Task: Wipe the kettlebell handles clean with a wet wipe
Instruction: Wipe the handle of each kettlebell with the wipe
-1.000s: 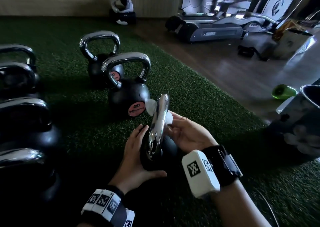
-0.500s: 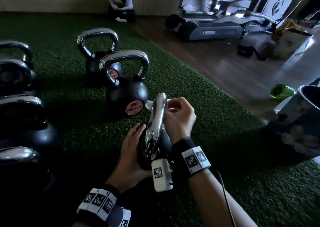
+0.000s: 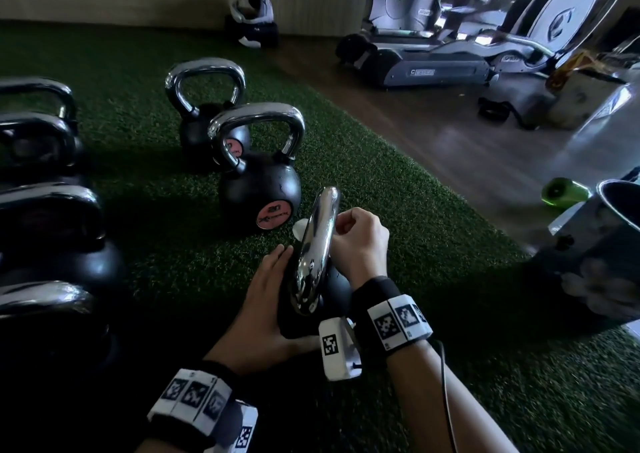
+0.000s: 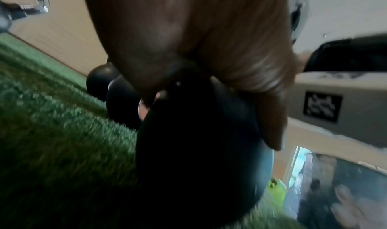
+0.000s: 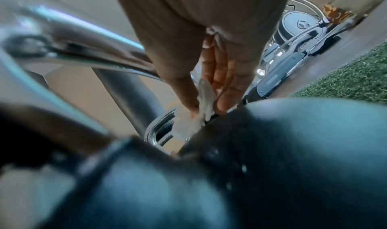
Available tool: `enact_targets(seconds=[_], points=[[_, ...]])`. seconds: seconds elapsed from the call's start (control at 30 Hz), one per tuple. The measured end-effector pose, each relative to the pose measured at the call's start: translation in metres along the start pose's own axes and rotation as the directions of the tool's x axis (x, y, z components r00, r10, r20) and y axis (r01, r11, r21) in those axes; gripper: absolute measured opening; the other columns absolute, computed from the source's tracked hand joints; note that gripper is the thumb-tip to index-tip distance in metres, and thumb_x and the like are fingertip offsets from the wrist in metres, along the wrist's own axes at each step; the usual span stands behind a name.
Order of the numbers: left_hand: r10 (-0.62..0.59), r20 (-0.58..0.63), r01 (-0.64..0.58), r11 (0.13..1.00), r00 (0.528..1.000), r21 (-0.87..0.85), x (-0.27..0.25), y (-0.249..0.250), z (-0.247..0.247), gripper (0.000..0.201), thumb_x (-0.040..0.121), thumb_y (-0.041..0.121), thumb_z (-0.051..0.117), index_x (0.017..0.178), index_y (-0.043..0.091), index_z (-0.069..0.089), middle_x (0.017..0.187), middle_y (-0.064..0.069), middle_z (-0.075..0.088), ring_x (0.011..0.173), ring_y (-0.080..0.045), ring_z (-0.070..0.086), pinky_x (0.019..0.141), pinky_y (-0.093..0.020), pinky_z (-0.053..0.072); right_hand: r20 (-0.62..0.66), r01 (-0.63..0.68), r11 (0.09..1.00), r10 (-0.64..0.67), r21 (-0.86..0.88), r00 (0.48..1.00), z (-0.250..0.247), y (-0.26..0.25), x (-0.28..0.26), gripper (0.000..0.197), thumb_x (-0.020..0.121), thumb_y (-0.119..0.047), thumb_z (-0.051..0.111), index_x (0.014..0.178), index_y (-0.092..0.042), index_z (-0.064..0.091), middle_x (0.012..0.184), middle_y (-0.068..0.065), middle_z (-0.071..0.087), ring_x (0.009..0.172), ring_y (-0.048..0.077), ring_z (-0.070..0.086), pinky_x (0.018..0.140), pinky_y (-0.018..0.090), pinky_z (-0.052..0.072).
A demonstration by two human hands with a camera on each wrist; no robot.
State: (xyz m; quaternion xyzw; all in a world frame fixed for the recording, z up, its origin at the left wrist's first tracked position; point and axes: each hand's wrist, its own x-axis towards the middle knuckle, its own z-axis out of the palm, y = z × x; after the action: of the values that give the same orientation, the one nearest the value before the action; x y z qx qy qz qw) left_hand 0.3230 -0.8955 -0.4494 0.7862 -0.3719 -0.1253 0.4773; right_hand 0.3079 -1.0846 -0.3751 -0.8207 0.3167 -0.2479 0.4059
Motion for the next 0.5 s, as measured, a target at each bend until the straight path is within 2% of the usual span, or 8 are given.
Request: enact_targets(seconds=[0.07, 0.1, 0.17, 0.23, 0.3, 0.4, 0.43, 0.5], points=[[-0.022, 0.070, 0.025, 0.998, 0.997, -0.055, -0.004, 0.008, -0.015, 0.131, 0.058, 0.070, 0.088, 0.159, 0.049, 0.008, 0.168, 0.026, 0.008, 0.157, -0.002, 0.008, 0.127, -0.055, 0.016, 0.034, 0.025, 1.000, -0.025, -0.001, 0.999, -0.010, 0.001, 0.001, 0.009, 0.079, -0.021, 0.078, 0.083, -0.016, 0.072, 0.074, -0.008, 0.068, 0.065, 0.005, 0.058, 0.053, 0.005, 0.039], [-0.031, 0.058, 0.039, 0.989, 0.998, -0.142, -0.006, 0.017, -0.023, 0.127, 0.059, 0.068, 0.088, 0.159, 0.050, 0.012, 0.167, 0.027, 0.017, 0.155, 0.002, 0.014, 0.128, -0.049, 0.017, 0.043, 0.030, 0.999, -0.031, 0.023, 0.999, -0.016, 0.003, 0.002, 0.011, 0.080, -0.020, 0.079, 0.088, -0.019, 0.072, 0.076, -0.008, 0.070, 0.067, 0.005, 0.061, 0.055, 0.005, 0.040], [-0.036, -0.050, 0.020, 0.962, 0.998, -0.274, -0.009, 0.046, -0.030, 0.120, 0.059, 0.058, 0.089, 0.159, 0.043, 0.024, 0.161, 0.028, 0.032, 0.148, 0.009, 0.027, 0.126, -0.026, 0.022, 0.042, 0.045, 0.997, -0.048, 0.067, 0.998, -0.026, 0.008, 0.006, 0.022, 0.083, -0.019, 0.078, 0.105, -0.024, 0.074, 0.084, -0.007, 0.073, 0.075, 0.008, 0.067, 0.067, 0.015, 0.053], [0.010, -0.173, -0.042, 0.983, 0.985, -0.181, -0.006, 0.075, -0.026, 0.111, 0.059, 0.051, 0.092, 0.154, 0.036, 0.038, 0.151, 0.028, 0.045, 0.140, 0.011, 0.040, 0.116, -0.011, 0.030, 0.094, 0.059, 0.997, -0.063, 0.043, 0.994, -0.029, 0.010, 0.016, 0.033, 0.085, -0.017, 0.076, 0.116, -0.024, 0.076, 0.095, -0.002, 0.077, 0.087, 0.015, 0.071, 0.084, 0.029, 0.059], [0.068, -0.214, -0.079, 0.996, 0.974, -0.044, 0.000, 0.091, -0.017, 0.097, 0.062, 0.040, 0.095, 0.146, 0.034, 0.047, 0.135, 0.024, 0.059, 0.126, 0.007, 0.055, 0.107, -0.014, 0.042, 0.271, 0.069, 0.995, -0.085, 0.067, 0.959, -0.030, 0.008, 0.023, 0.045, 0.080, -0.019, 0.078, 0.125, -0.021, 0.074, 0.105, -0.001, 0.078, 0.094, 0.015, 0.073, 0.090, 0.036, 0.059], [0.115, -0.290, -0.082, 0.989, 0.950, 0.124, 0.007, 0.091, -0.014, 0.085, 0.068, 0.026, 0.089, 0.144, 0.023, 0.050, 0.133, 0.010, 0.062, 0.127, -0.007, 0.059, 0.109, -0.029, 0.046, 0.535, -0.003, 0.990, -0.075, 0.142, 0.841, -0.030, 0.002, 0.027, 0.062, 0.072, -0.024, 0.090, 0.128, -0.014, 0.066, 0.097, -0.006, 0.077, 0.082, 0.000, 0.071, 0.078, 0.020, 0.057], [0.130, -0.304, -0.085, 0.984, 0.944, 0.155, 0.008, 0.088, -0.014, 0.086, 0.068, 0.023, 0.087, 0.146, 0.020, 0.050, 0.137, 0.005, 0.062, 0.131, -0.013, 0.057, 0.111, -0.032, 0.045, 0.544, 0.011, 0.993, -0.074, 0.118, 0.836, -0.026, 0.003, 0.030, 0.072, 0.064, -0.035, 0.092, 0.128, -0.016, 0.065, 0.098, -0.006, 0.076, 0.083, 0.001, 0.070, 0.080, 0.022, 0.057], [0.153, -0.319, -0.094, 0.977, 0.935, 0.191, 0.008, 0.086, -0.012, 0.091, 0.065, 0.016, 0.087, 0.147, 0.014, 0.049, 0.139, -0.006, 0.063, 0.134, -0.025, 0.058, 0.112, -0.034, 0.046, 0.498, 0.049, 0.997, -0.071, 0.056, 0.864, -0.010, 0.014, 0.036, 0.096, 0.050, -0.062, 0.090, 0.132, -0.021, 0.062, 0.113, -0.002, 0.074, 0.098, 0.012, 0.070, 0.096, 0.040, 0.058]])
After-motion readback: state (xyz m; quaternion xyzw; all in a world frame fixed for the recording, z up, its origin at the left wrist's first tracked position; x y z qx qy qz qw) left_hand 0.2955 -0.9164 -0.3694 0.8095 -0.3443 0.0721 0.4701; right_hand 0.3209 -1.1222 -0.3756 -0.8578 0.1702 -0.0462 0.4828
